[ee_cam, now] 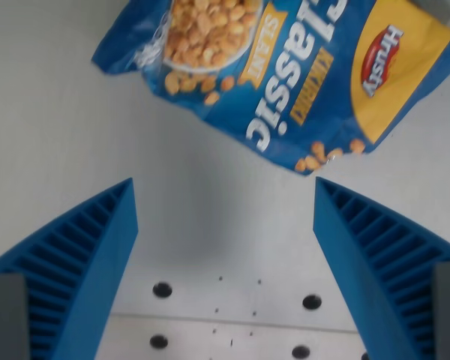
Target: Move above the blue bag
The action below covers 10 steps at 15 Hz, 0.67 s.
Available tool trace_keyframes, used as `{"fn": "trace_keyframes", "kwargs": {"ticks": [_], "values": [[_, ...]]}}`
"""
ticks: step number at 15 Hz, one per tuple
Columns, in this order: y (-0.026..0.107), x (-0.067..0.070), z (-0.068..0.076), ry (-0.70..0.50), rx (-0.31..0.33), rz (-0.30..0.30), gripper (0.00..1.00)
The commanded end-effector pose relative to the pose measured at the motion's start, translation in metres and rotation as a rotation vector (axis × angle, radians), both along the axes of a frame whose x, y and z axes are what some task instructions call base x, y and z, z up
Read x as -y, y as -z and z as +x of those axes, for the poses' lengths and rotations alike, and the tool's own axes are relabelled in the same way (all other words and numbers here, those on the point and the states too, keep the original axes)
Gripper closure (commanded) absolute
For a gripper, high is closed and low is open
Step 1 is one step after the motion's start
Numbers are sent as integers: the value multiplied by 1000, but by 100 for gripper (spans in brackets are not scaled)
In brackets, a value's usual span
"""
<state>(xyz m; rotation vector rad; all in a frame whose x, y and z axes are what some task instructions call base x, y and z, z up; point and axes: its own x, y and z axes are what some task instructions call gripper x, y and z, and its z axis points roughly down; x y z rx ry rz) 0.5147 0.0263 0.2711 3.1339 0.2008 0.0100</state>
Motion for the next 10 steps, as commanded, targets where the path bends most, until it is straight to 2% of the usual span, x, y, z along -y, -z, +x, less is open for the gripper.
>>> {"fn": "trace_keyframes", "kwargs": {"ticks": [1, 10], "values": [[5, 6, 16, 35, -23, -13, 0], [31, 24, 40, 70, 0, -12, 0]]}}
